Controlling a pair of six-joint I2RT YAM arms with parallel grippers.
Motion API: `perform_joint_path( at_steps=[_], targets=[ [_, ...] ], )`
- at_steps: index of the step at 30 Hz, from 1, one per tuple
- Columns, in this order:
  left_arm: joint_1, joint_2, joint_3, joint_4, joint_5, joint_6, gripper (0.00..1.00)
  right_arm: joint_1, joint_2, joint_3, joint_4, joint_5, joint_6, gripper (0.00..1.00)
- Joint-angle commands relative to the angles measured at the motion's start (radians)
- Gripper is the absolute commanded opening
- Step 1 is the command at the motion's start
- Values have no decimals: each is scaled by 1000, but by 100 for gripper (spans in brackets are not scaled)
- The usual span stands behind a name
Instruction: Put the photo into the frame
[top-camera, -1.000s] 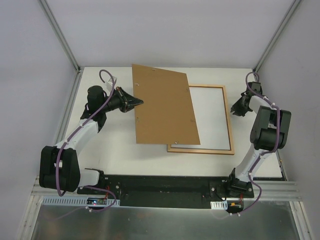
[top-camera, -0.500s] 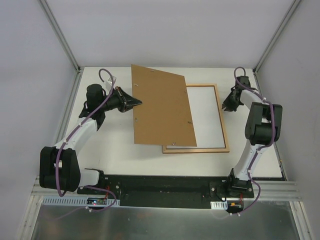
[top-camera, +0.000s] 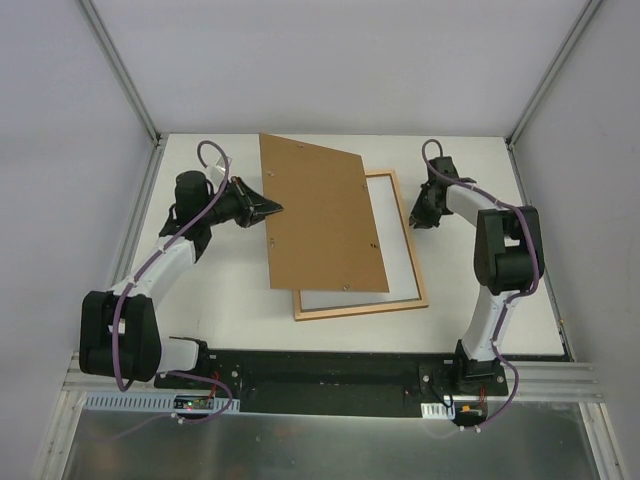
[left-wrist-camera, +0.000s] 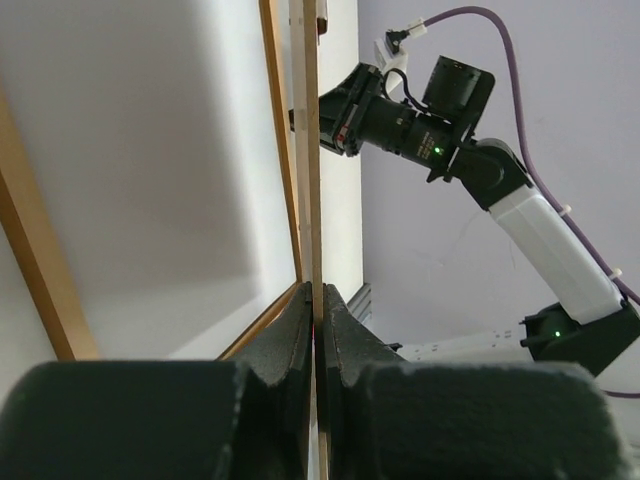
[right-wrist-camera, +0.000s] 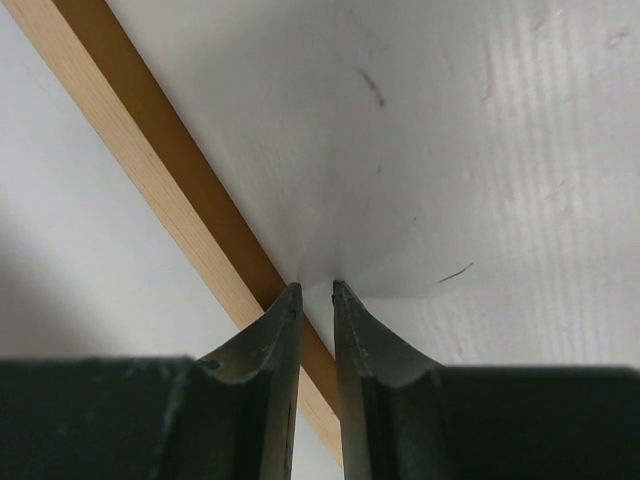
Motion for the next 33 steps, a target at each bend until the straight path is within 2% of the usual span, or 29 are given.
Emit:
perform_joint_path(
  at_steps=[1,11,33],
  targets=[
    [11,3,-15,77,0,7,0,58,-53,-59,-13,-13,22,21],
    [10,52,-75,177,9,-41,0,105,-139,-215,78,-39,62,21],
    [-16,205,-45,274,55,-59,0,154,-125,-217,87,-39,50,21]
  ],
)
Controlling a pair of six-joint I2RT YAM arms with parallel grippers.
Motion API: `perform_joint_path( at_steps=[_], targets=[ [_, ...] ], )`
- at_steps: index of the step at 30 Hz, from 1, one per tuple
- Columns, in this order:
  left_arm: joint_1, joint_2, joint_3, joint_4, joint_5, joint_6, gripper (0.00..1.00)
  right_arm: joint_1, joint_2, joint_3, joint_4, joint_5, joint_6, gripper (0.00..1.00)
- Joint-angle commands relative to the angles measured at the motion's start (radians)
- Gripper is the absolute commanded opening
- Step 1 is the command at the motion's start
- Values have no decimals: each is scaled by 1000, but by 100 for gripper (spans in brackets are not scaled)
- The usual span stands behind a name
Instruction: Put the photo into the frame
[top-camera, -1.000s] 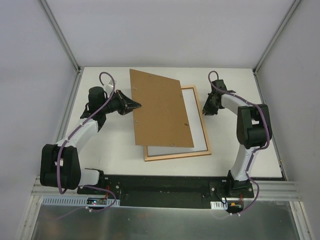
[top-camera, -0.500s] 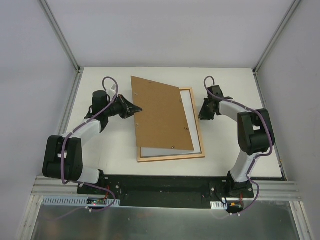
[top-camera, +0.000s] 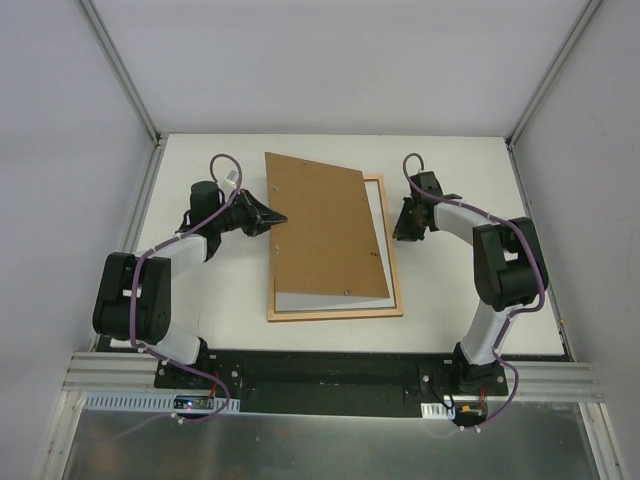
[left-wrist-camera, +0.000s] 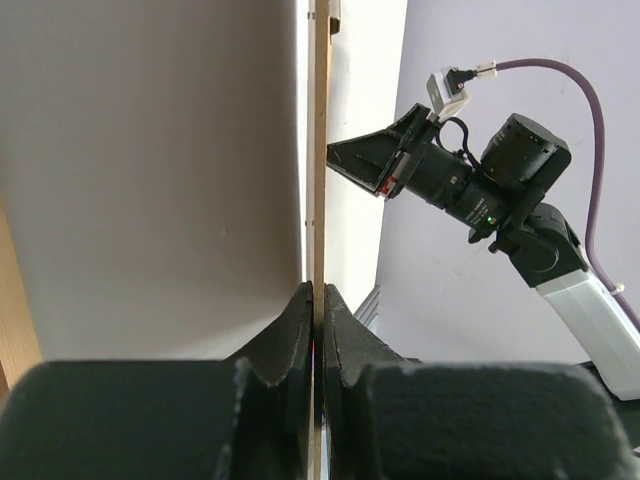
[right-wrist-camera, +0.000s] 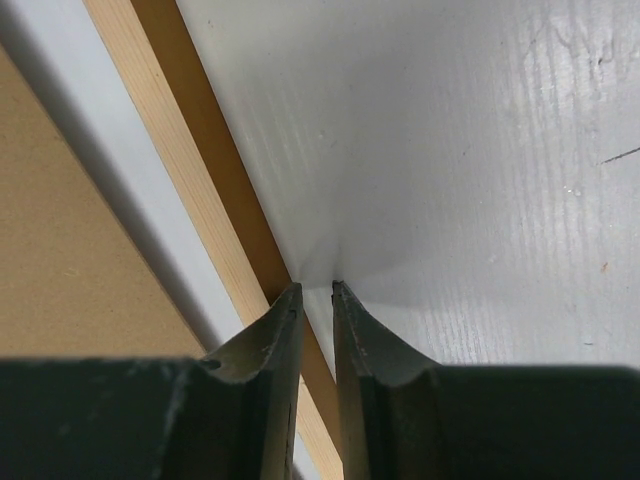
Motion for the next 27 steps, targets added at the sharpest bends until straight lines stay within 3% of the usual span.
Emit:
perform_joint_path(
  at_steps=[1,9,27],
  targets=[
    [-13,-13,34,79,62,-23,0,14,9,-15,-28,-20,1,21],
    [-13,-51,52,-19,93,52,0,14,15,-10,-22,-27,-7,21],
    [-23,-76,32,-48,146,94,0,14,37,-4,-7,-46,-10,21]
  ],
)
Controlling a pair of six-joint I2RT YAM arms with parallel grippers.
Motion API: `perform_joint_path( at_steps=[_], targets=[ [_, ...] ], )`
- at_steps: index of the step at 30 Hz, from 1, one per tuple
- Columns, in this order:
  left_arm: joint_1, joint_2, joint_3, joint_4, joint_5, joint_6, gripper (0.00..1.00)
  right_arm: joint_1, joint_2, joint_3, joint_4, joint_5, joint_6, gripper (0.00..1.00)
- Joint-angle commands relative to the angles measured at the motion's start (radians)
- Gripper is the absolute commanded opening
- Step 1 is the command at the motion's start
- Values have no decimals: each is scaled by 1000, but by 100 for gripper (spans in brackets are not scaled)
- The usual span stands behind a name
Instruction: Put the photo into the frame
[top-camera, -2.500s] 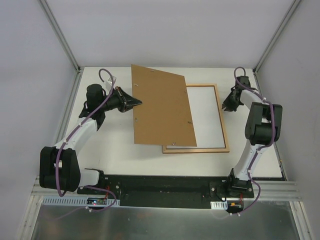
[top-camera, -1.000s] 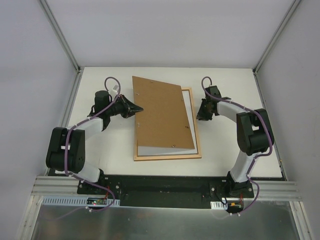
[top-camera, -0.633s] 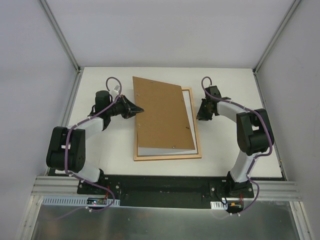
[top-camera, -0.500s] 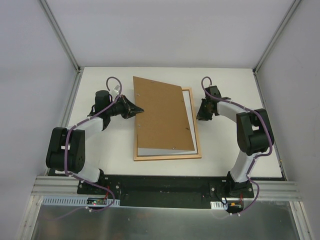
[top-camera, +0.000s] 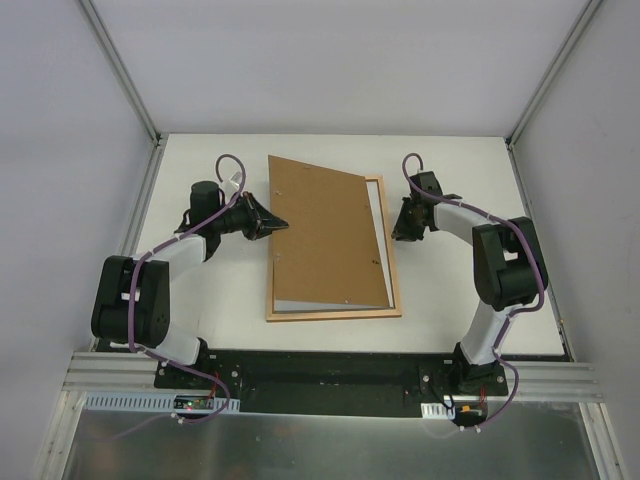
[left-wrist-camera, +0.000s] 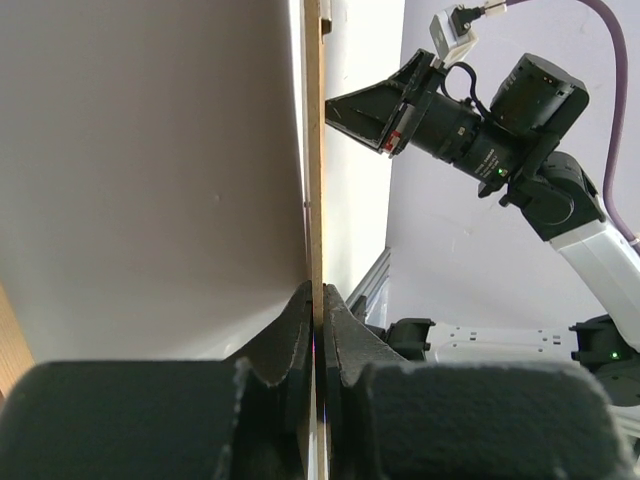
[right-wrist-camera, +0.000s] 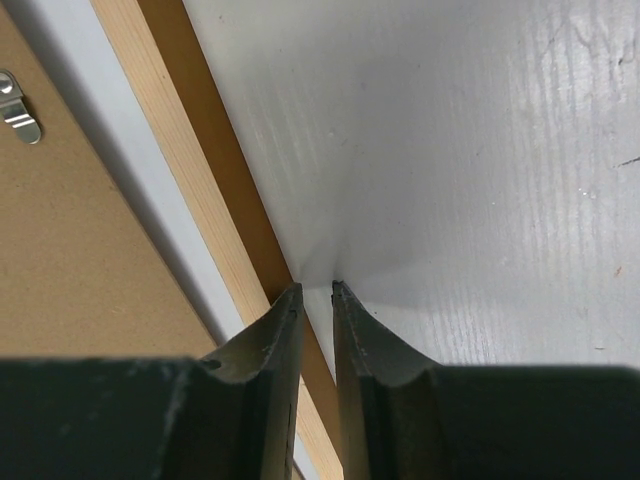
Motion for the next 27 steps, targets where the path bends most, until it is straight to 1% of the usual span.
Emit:
perform_joint_path(
  at_steps=[1,17,27],
  targets=[
    [-20,-60,25,15,67,24,0,15,35,-4,-12,-30,-6,21],
    [-31,-75,22,-30,88,69,0,15,47,2,-5,-36,-7,21],
    [-48,-5,81,-39,70,63,0,15,54,8,-4,-48,-6,21]
  ],
)
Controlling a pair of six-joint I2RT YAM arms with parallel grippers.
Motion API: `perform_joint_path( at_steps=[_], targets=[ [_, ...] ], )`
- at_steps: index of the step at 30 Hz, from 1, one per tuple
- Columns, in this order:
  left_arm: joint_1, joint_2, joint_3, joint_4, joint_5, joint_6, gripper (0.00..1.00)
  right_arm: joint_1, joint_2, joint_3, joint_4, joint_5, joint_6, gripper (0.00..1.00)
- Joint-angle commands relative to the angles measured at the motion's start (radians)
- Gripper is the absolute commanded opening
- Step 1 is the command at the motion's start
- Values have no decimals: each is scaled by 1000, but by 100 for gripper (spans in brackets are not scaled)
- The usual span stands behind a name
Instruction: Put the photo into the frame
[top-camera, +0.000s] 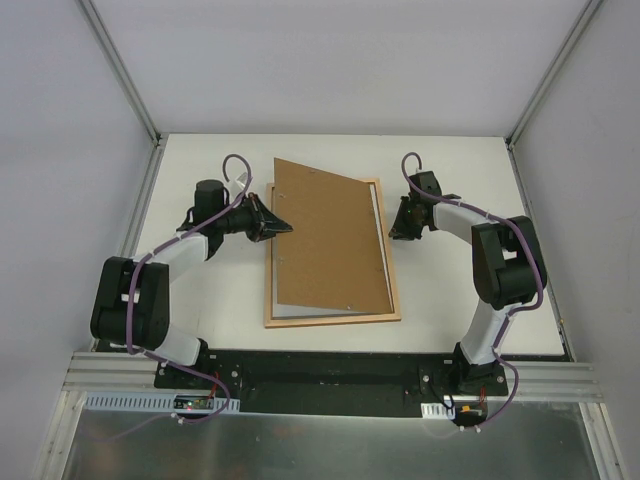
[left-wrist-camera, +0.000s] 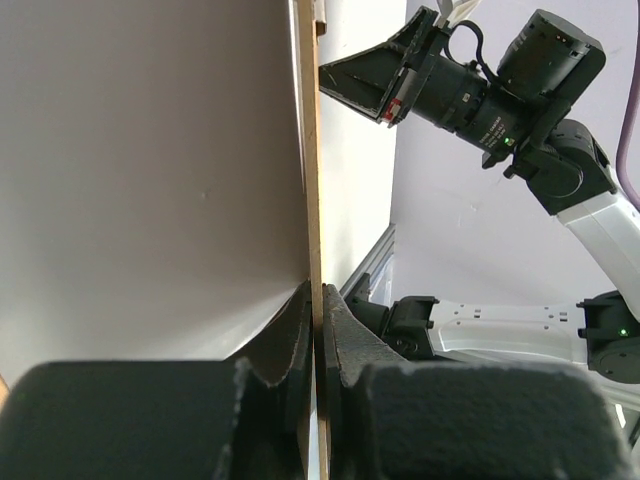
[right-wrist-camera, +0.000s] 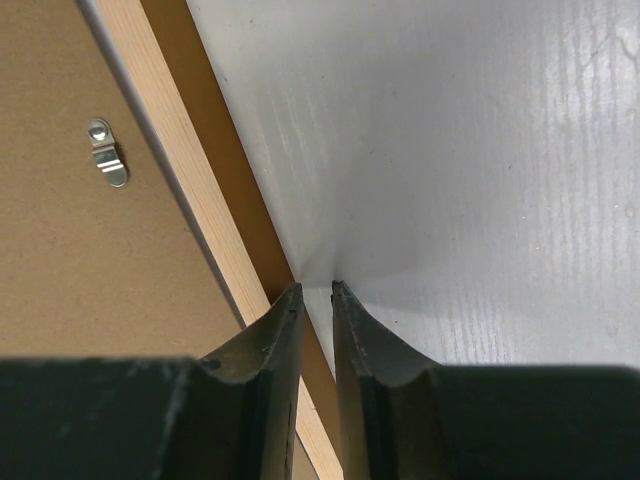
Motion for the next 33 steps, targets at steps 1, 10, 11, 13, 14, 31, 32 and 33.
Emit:
perform_joint_path(
  at_steps=[1,10,11,13,14,31,32,33],
  targets=[
    [-25,24,73,43,45,22,0,14,45,5,-29,-15,-4,21],
    [-28,91,75,97,33,-1,0,15,53,5,-23,-21,-4,21],
    [-28,100,75,101,31,-1,0,15,53,5,-25,-21,-6,21],
    [-28,114,75,101,28,1,0,17,54,5,-25,-22,-6,21],
    [-28,122,75,101,27,2,0,15,56,5,-25,-21,-6,21],
    [-28,122,195,-342,-208,234,54,18,33,20,-42,-12,-20,21],
    [-28,125,202,-346,-218,243,56,18,31,20,-43,-10,-23,22],
    [-28,125,211,-395,-231,251,58,17,28,22,-48,-8,-23,22]
  ],
)
